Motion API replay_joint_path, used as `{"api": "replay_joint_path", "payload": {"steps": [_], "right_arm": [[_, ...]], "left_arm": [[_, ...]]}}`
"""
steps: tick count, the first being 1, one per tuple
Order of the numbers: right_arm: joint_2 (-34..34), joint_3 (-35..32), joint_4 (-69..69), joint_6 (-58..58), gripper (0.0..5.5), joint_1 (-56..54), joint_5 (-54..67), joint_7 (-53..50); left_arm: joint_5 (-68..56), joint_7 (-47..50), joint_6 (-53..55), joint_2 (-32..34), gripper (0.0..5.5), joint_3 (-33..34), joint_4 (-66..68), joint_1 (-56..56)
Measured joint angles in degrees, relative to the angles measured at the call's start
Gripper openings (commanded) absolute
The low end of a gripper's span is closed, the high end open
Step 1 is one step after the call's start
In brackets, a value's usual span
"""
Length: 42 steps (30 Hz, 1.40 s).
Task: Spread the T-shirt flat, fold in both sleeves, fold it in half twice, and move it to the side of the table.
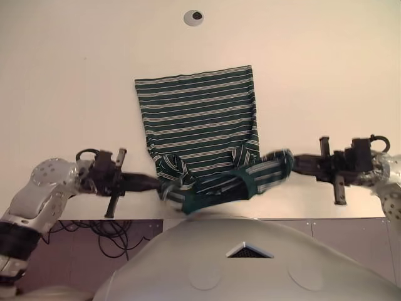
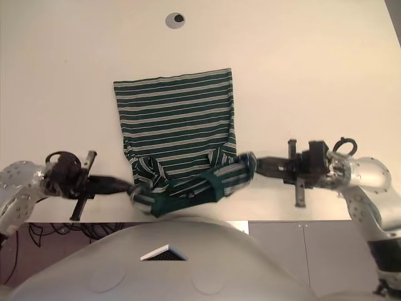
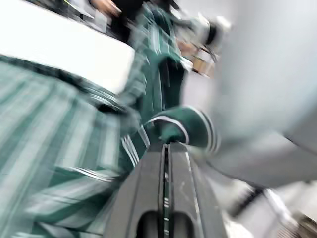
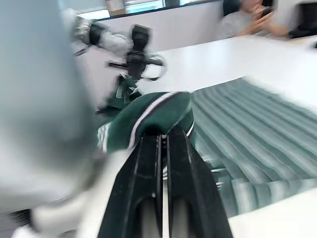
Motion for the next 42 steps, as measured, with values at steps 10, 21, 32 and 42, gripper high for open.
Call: {"api": "replay_joint_path", "payload": {"steps": [10, 21, 32, 42], "right_arm": [[16.4, 5.6, 15.9, 9.8, 0.03, -23.1, -17.1, -15.6], [29.1, 5.9, 39.4, 9.8, 0.03, -40.5, -28.4, -21.7], [34.0, 2.8, 60.8, 3.6, 1.98, -49.6, -34.3, -24.6], [30.9, 12.7, 53.5, -19.6, 2.69, -44.8, -54.8, -27.3]], "left_arm": [[11.4, 10.5, 1.7, -15.5, 0.00, 10.1, 23.2, -15.8], [24.2, 17.8, 1.4, -21.7, 0.00, 14.8, 40.2, -26.3], [31.5, 28.9, 4.2, -23.7, 1.63, 17.4, 44.2, -32.8], [35.9, 16.8, -15.3, -25.2, 1.81, 11.7, 20.2, -22.7]]}}
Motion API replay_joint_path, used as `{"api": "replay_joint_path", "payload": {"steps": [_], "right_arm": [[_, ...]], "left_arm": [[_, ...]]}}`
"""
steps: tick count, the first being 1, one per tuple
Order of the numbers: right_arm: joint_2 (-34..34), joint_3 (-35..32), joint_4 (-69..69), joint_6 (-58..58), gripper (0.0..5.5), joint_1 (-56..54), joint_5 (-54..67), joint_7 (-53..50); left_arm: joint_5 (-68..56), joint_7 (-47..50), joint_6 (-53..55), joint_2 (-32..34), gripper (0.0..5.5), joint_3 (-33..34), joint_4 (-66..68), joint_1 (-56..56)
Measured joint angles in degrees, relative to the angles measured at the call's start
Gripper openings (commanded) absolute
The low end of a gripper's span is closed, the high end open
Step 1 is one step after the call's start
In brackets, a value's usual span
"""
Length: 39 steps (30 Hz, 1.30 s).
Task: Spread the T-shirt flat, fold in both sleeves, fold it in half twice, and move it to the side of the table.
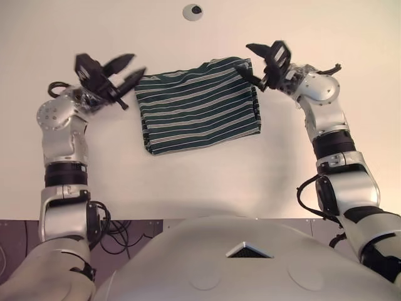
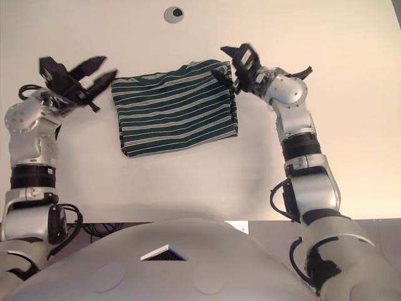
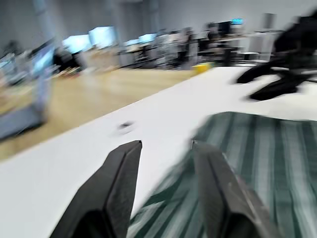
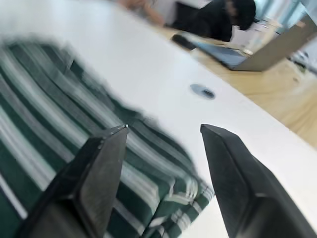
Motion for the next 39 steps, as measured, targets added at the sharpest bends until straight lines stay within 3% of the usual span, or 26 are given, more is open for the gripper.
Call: {"api": "replay_joint_path", "payload": {"steps": [5, 11, 15, 19, 21, 24, 27, 28, 30, 33, 36, 39], "right_arm": [[-4.6, 4.9, 0.1, -3.7, 2.69, 0.2, -12.5, -6.5], [-9.1, 6.1, -9.2, -3.7, 2.69, 3.6, -12.2, 0.0], [-13.8, 7.5, -23.0, -0.9, 2.69, 10.5, -5.5, 9.3], [-19.9, 12.9, -44.1, 5.4, 2.69, 21.4, 7.6, 21.4], [-19.0, 14.2, -52.3, 8.3, 2.69, 24.0, 14.6, 22.5], [-13.3, 8.4, -52.8, 9.3, 2.69, 22.0, 18.3, 16.9], [-13.1, 0.5, -51.2, 9.7, 2.69, 21.7, 22.1, 13.6], [-13.3, -1.4, -50.9, 9.8, 2.69, 22.5, 23.4, 13.5], [-13.4, -3.5, -50.2, 9.7, 2.69, 24.0, 23.8, 13.6], [-13.5, -5.6, -48.5, 9.6, 2.69, 26.2, 23.9, 14.5], [-16.7, -8.6, -44.6, 8.1, 2.69, 29.2, 23.7, 15.5], [-20.4, -12.1, -37.5, 2.6, 2.69, 30.4, 20.4, 15.0]], "left_arm": [[23.4, 3.6, -18.6, 6.4, 1.81, -10.2, 0.8, 2.7], [43.8, 18.8, -26.9, 11.6, 1.81, -15.3, 2.5, -5.8], [62.3, 33.2, -25.3, 14.2, 1.81, -21.5, 8.1, -17.4], [84.5, 52.3, -23.9, 15.5, 1.81, -32.2, 19.2, -32.7], [93.5, 65.1, -24.3, 15.9, 1.81, -37.0, 23.0, -41.0], [100.6, 82.9, -24.3, 15.8, 1.81, -41.8, 24.5, -48.7], [97.7, 92.5, -25.7, 15.7, 1.81, -41.3, 28.0, -49.8], [90.9, 92.6, -29.8, 15.7, 1.81, -38.6, 29.3, -49.3], [77.7, 89.7, -37.6, 15.8, 1.81, -35.4, 31.4, -48.1], [58.2, 82.8, -42.8, 18.2, 1.81, -36.6, 27.4, -41.6], [38.3, 73.0, -43.1, 26.1, 1.81, -44.7, 14.4, -27.5], [18.6, 56.4, -37.7, 36.4, 1.81, -55.4, -1.4, -9.7]]}}
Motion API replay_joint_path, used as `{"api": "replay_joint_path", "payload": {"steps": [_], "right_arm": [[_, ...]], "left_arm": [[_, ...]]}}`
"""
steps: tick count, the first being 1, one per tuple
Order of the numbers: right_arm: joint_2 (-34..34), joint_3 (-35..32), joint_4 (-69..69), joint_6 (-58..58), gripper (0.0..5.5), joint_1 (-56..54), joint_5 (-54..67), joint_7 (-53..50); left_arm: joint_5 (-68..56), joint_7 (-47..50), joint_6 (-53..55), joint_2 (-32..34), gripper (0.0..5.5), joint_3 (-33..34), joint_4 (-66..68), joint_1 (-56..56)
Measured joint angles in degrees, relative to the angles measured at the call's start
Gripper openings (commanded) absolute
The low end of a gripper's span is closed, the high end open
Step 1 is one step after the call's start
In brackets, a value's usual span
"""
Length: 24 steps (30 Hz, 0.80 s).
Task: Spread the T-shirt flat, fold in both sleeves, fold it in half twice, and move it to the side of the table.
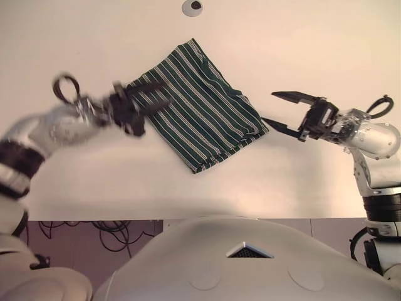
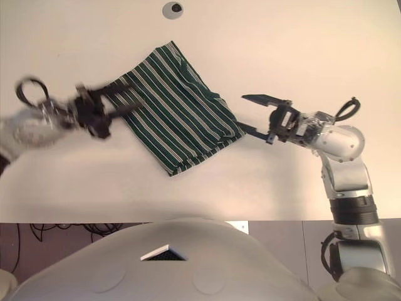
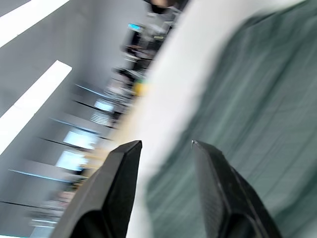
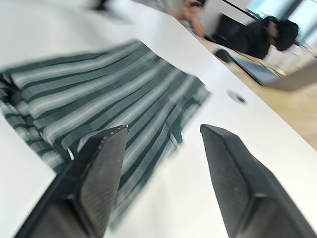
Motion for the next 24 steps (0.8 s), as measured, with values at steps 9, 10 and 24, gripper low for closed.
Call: {"api": "replay_joint_path", "payload": {"steps": [9, 10, 24], "right_arm": [[-6.7, 2.5, 11.8, -21.4, 2.69, 4.4, -14.7, 1.6], [-7.3, 2.6, 12.3, -23.8, 2.69, 4.7, -16.5, 1.0], [-3.7, 8.9, 14.7, -33.7, 2.69, -1.1, -38.5, -20.9]], "left_arm": [[-12.2, -22.3, 17.4, 6.7, 1.81, 3.6, -20.4, 21.1], [-10.7, -22.2, 17.7, 5.6, 1.81, 5.4, -20.8, 22.5], [13.7, -11.0, 9.3, -15.0, 1.81, 22.2, -11.7, 25.8]]}}
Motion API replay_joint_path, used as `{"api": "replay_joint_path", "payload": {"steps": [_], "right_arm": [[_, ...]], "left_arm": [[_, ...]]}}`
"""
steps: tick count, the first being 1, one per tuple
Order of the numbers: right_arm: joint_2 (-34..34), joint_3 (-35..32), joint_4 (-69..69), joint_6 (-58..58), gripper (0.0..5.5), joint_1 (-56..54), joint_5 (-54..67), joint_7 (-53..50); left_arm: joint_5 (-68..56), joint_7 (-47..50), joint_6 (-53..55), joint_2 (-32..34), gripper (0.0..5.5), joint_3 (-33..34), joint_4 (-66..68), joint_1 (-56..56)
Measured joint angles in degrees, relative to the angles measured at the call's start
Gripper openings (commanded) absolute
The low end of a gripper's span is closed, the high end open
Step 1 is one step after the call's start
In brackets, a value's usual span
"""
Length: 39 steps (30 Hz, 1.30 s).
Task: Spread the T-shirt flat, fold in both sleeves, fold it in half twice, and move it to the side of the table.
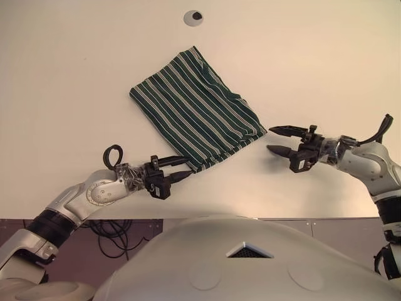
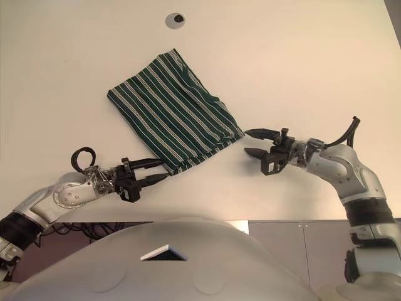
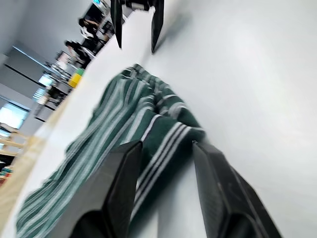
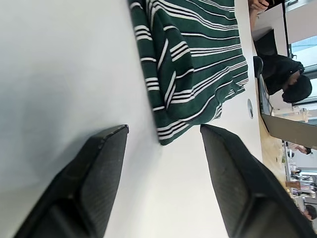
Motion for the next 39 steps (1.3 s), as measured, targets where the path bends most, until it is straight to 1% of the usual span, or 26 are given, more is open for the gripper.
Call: {"api": "replay_joint_path", "payload": {"steps": [4, 8, 9, 10, 14, 17, 18, 21, 23, 29, 33, 34, 36, 39], "right_arm": [[0.3, 3.4, 1.3, 0.5, 2.69, -3.5, -2.5, -3.0], [2.3, 6.7, 2.7, 1.2, 2.69, -7.0, -4.4, -4.4], [2.4, 7.5, 2.9, 1.3, 2.73, -8.0, -5.4, -5.0], [2.4, 8.3, 3.1, 1.4, 2.55, -8.8, -5.9, -5.6], [3.7, 10.8, 5.1, 2.3, 1.59, -11.3, -7.5, -6.9], [4.1, 12.2, 5.8, 2.6, 1.09, -12.1, -7.7, -7.0], [4.1, 12.6, 6.0, 2.6, 0.79, -12.3, -7.7, -7.0], [4.1, 13.1, 6.2, 2.6, 0.26, -12.4, -8.0, -7.1], [3.9, 13.3, 6.1, 2.6, 0.14, -12.6, -8.0, -6.9], [3.8, 13.4, 6.1, 2.9, 0.10, -12.7, -7.0, -5.9], [3.1, 13.4, 5.0, 4.1, 0.08, -10.4, 0.6, -1.9], [1.6, 13.2, 3.5, 4.5, 0.07, -8.3, 5.2, 0.5], [1.3, 13.0, 1.6, 6.1, 0.07, -6.5, 9.7, 3.9], [-3.9, 12.6, -5.8, 11.5, 0.07, -1.5, 20.9, 11.7]], "left_arm": [[1.9, -0.4, -2.5, -2.5, 1.81, 1.7, 2.1, -0.7], [2.9, -2.0, -3.7, -4.3, 1.81, 2.2, 3.6, -2.0], [3.0, -2.6, -3.7, -4.4, 1.65, 2.3, 3.7, -2.2], [3.0, -3.1, -3.7, -4.6, 1.63, 2.4, 3.7, -2.3], [3.0, -5.7, -3.5, -5.2, 1.00, 3.3, 3.0, -3.1], [2.9, -7.5, -2.4, -5.4, 0.66, 3.8, 1.6, -3.3], [2.9, -8.3, -2.2, -5.5, 0.47, 4.0, 1.3, -3.4], [2.7, -9.5, -1.5, -5.5, 0.09, 4.5, 0.2, -3.4], [2.5, -10.3, -1.4, -5.6, 0.00, 4.6, -0.3, -3.4], [1.9, -11.8, -1.0, -5.9, 0.00, 4.8, -0.7, -3.4], [-2.9, -15.2, 0.1, -5.7, 0.00, 4.4, -1.7, -2.6], [-6.0, -17.8, 0.9, -5.1, 0.00, 4.1, -2.7, -1.3], [-9.4, -20.7, 2.5, -3.8, 0.00, 3.9, -4.0, -0.4], [-23.0, -26.6, 8.0, 0.5, 0.00, 4.6, -11.9, 2.7]]}}
